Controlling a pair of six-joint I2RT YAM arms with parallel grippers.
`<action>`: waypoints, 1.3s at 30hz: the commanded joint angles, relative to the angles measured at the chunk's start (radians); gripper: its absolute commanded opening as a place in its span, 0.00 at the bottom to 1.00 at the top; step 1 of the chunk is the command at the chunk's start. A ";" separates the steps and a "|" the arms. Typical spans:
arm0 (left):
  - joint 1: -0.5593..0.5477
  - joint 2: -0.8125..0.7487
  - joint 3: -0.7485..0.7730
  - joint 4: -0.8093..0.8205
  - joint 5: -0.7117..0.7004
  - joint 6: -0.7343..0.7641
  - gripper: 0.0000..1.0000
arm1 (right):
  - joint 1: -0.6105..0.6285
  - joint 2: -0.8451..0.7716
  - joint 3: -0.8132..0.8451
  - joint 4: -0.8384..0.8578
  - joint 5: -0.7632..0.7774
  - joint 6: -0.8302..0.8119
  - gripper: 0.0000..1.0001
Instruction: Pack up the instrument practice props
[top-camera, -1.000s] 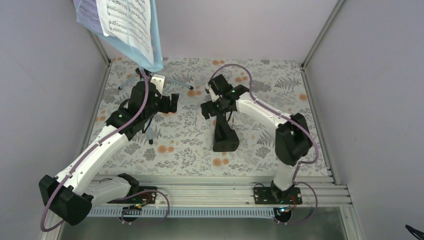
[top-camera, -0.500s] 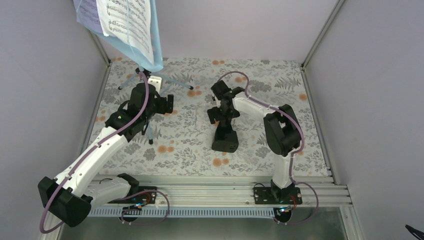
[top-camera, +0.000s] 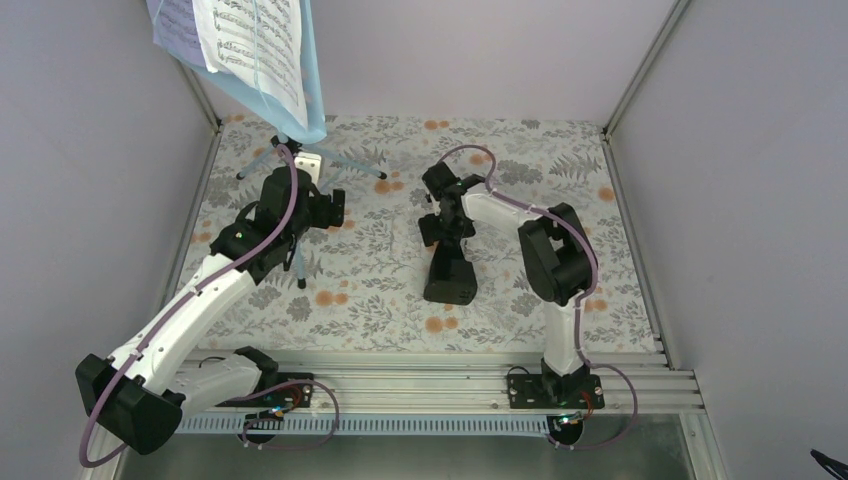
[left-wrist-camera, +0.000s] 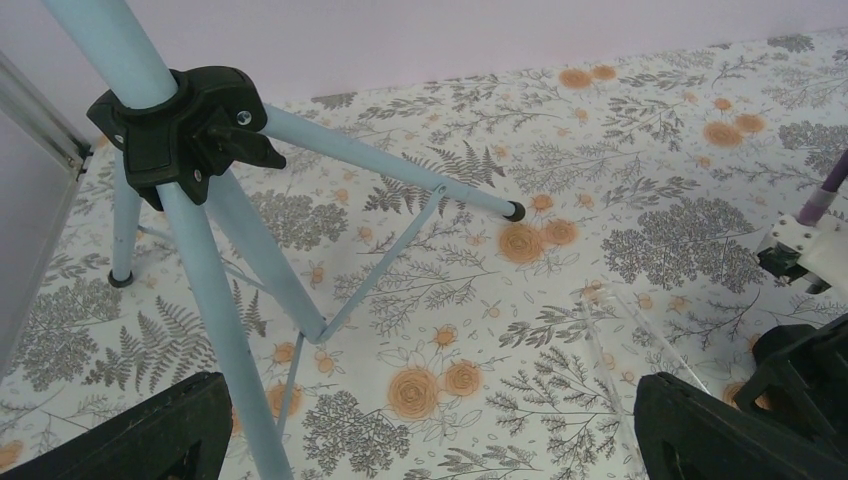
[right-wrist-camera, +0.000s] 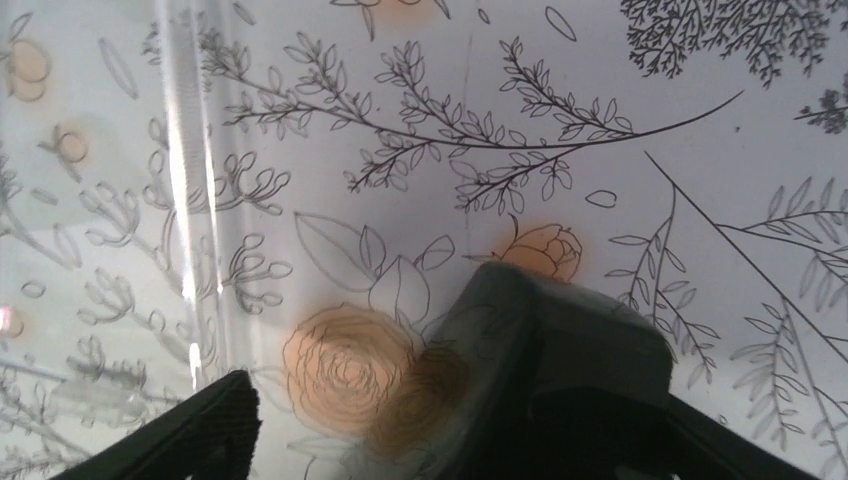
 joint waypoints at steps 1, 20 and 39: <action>0.004 -0.003 -0.009 -0.009 -0.002 0.009 1.00 | -0.009 0.047 0.034 0.023 0.018 0.026 0.77; -0.171 0.059 -0.056 0.141 0.210 -0.249 1.00 | 0.018 -0.423 -0.443 0.567 -0.158 -0.034 0.38; -0.200 0.046 -0.158 0.207 0.188 -0.395 1.00 | 0.074 -0.807 -0.620 0.293 -0.083 0.137 1.00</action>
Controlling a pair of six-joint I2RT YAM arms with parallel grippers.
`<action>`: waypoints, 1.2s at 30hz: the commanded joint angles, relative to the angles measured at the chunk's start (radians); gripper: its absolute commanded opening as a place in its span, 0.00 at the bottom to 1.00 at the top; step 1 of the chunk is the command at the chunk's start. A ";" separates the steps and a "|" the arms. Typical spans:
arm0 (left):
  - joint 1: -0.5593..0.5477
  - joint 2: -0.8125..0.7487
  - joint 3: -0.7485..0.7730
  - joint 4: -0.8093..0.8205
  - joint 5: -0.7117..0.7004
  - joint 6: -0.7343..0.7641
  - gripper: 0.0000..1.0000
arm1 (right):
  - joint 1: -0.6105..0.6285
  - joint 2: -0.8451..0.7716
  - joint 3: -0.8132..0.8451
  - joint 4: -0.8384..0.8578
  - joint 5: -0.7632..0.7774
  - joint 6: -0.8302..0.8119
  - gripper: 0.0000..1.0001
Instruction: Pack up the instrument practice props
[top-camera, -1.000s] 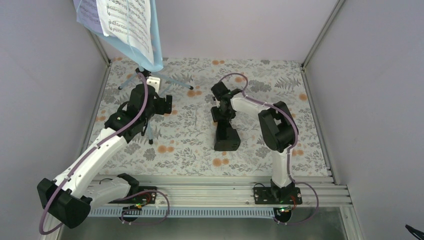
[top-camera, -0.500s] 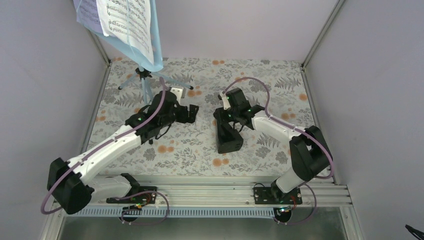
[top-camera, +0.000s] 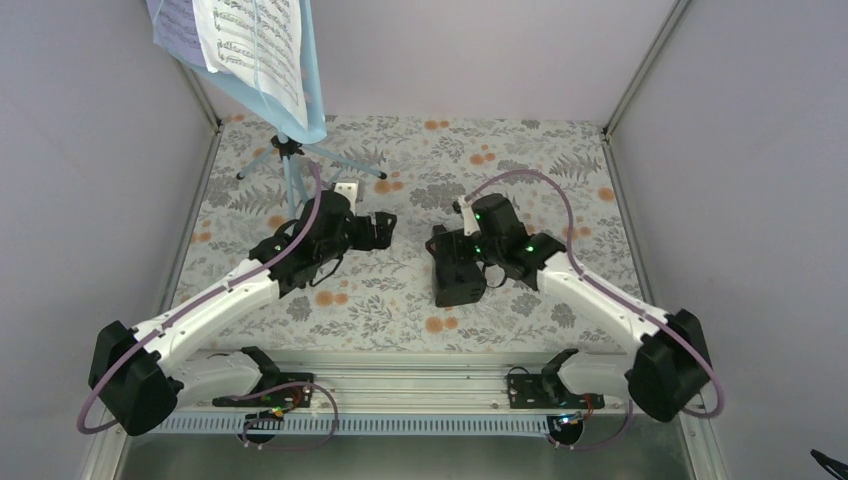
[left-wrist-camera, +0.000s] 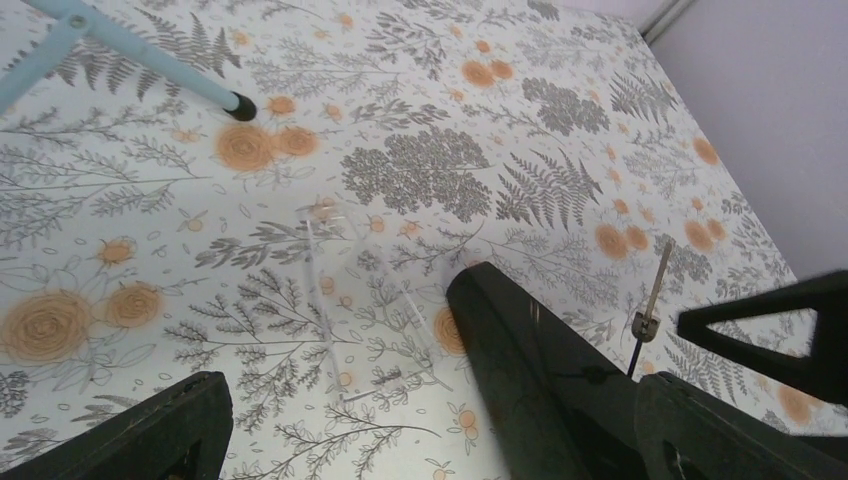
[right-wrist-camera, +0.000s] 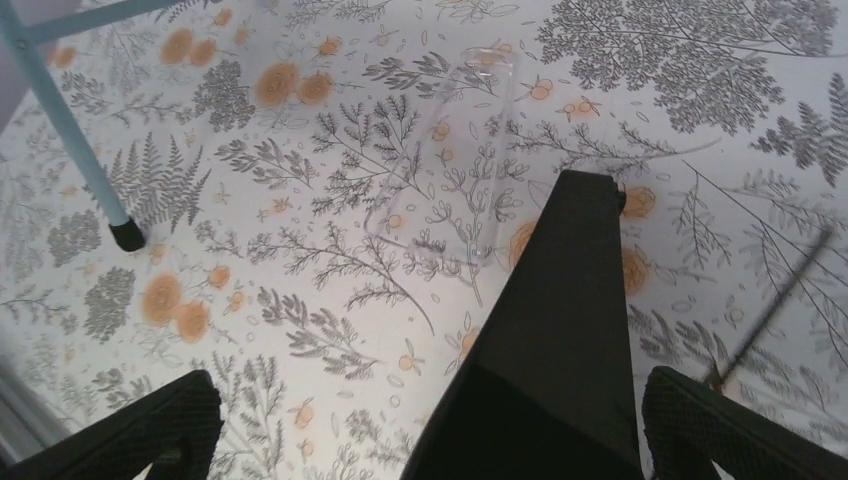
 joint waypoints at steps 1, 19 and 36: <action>-0.003 -0.037 -0.016 -0.020 -0.054 -0.021 1.00 | 0.009 -0.076 -0.055 -0.126 0.056 0.087 1.00; -0.003 -0.035 -0.047 0.031 0.042 -0.047 1.00 | 0.048 -0.100 -0.210 -0.094 -0.024 0.180 1.00; -0.003 0.256 -0.029 0.292 0.371 -0.126 1.00 | -0.059 -0.265 -0.208 0.049 -0.136 0.202 1.00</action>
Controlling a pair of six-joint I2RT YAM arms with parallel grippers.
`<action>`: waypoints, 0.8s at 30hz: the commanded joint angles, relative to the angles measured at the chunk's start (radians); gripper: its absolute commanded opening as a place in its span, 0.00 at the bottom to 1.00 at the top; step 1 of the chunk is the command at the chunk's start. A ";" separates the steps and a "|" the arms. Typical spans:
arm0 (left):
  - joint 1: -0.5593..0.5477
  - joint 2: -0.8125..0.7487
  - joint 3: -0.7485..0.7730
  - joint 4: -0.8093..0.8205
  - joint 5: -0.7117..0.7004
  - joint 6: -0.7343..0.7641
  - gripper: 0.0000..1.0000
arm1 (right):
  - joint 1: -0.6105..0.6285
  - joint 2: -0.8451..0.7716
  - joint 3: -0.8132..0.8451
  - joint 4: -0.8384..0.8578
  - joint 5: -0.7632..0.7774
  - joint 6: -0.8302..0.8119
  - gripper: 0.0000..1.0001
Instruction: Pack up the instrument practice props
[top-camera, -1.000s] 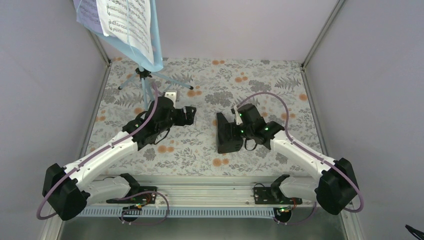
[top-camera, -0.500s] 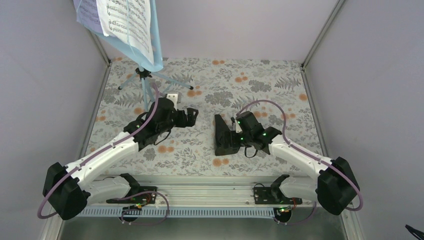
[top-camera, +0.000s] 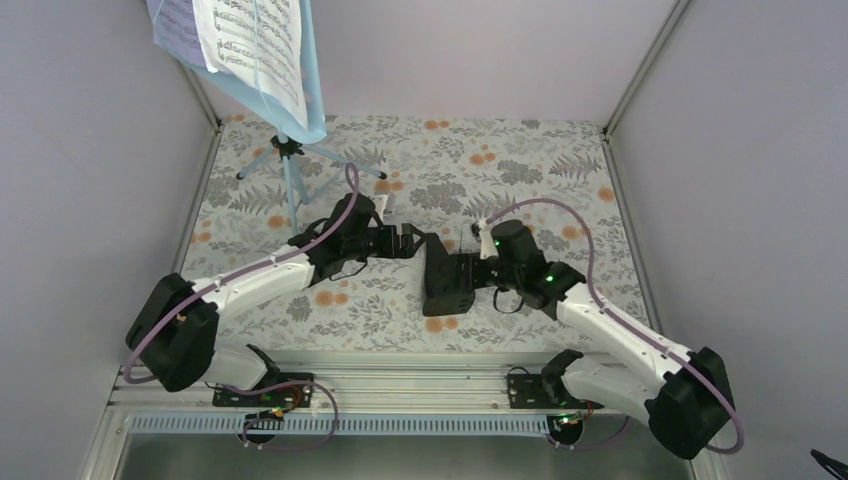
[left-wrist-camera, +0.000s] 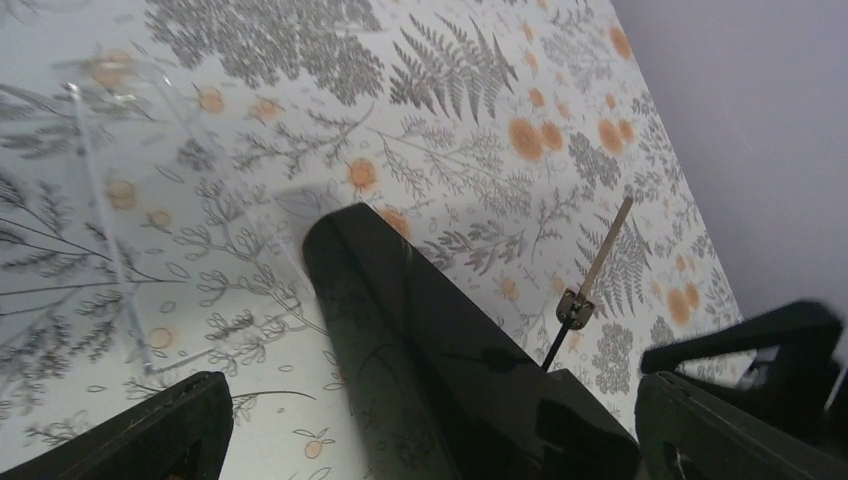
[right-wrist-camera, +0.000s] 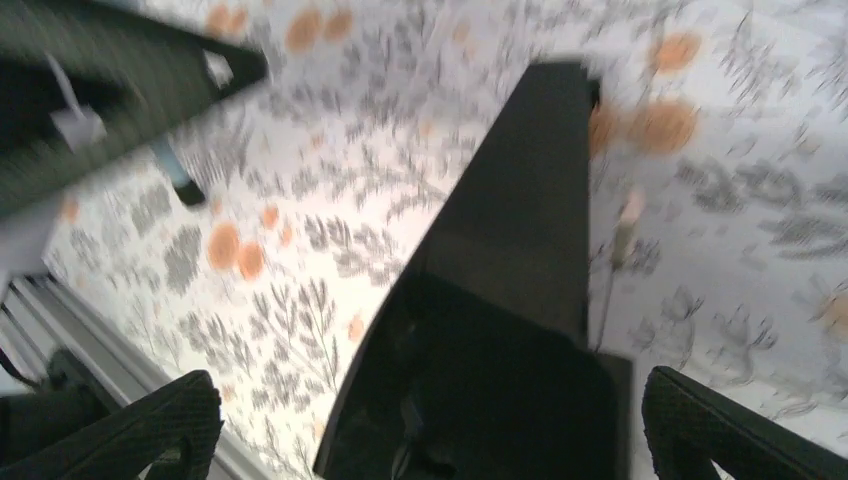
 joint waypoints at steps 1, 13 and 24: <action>-0.003 0.043 0.010 0.088 0.088 -0.030 1.00 | -0.122 -0.026 0.014 0.075 -0.083 0.026 1.00; -0.003 0.001 -0.075 0.093 0.016 -0.048 0.98 | -0.263 0.201 0.224 -0.072 -0.030 -0.139 0.90; -0.003 -0.016 -0.077 0.066 -0.011 -0.043 0.98 | -0.150 0.317 0.212 0.027 0.060 -0.107 0.50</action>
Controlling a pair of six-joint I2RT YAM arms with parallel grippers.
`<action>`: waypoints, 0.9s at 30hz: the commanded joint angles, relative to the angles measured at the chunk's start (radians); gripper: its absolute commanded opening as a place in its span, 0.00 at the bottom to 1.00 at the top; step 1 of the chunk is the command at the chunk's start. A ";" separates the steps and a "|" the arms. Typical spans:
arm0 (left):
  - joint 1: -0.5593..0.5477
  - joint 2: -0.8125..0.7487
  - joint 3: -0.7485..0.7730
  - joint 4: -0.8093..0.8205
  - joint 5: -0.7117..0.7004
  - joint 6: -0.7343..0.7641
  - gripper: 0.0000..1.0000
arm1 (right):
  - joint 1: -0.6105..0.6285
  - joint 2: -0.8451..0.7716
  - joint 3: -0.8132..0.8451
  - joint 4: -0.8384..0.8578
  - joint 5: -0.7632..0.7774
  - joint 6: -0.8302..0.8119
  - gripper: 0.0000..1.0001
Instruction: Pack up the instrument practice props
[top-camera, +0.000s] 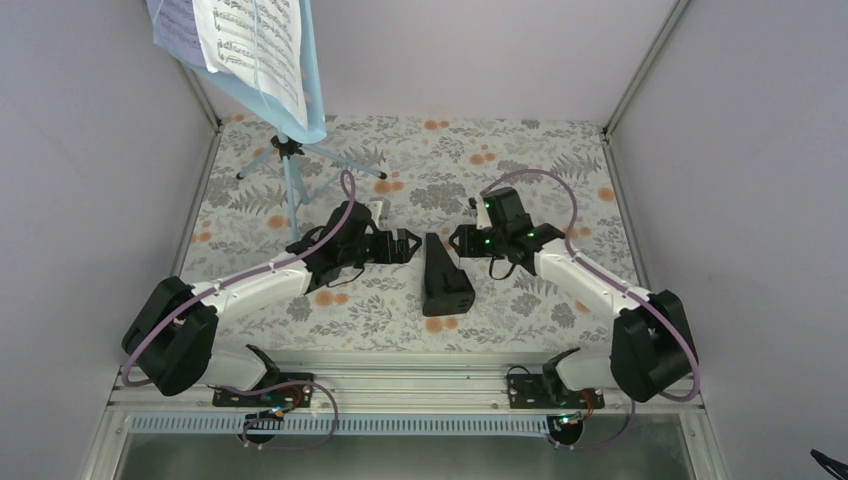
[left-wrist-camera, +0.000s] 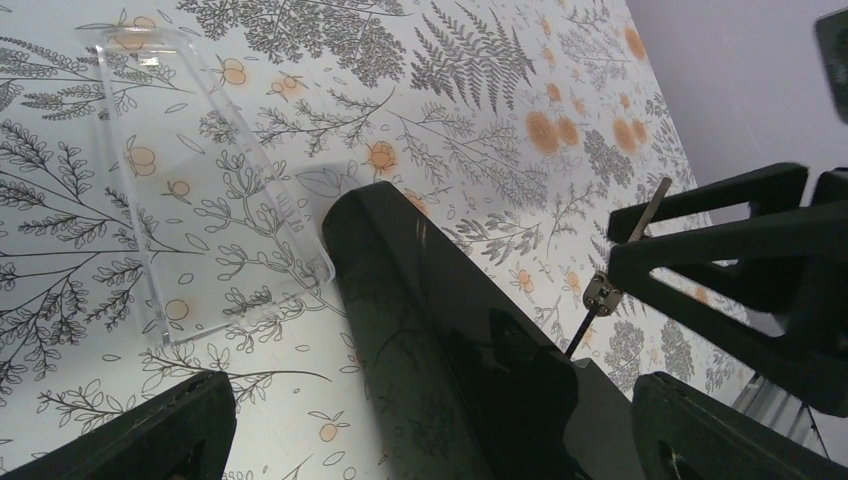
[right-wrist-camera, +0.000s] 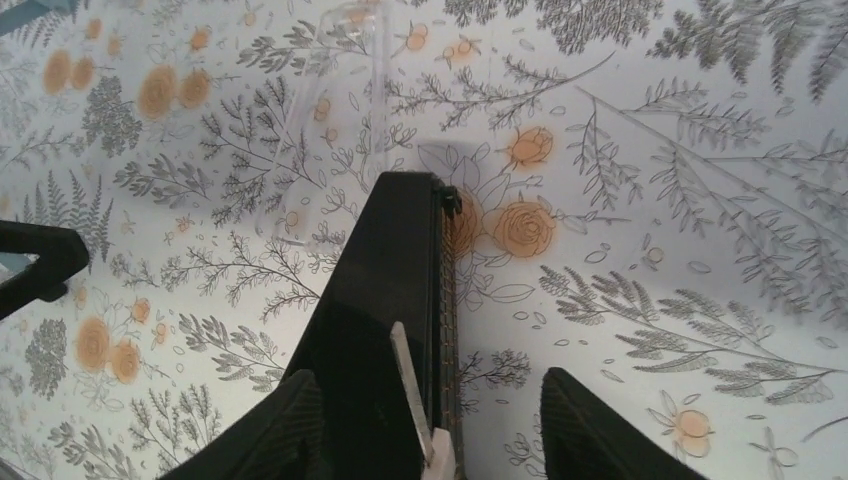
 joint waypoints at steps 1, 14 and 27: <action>-0.002 -0.015 -0.002 -0.001 -0.016 -0.007 0.98 | 0.040 0.045 0.010 0.046 0.072 0.002 0.45; -0.001 0.022 0.008 0.073 0.060 -0.012 1.00 | 0.125 -0.116 -0.069 0.189 0.159 -0.002 0.04; 0.025 0.096 -0.005 0.248 0.129 0.028 1.00 | 0.127 -0.321 -0.262 0.357 0.161 -0.029 0.04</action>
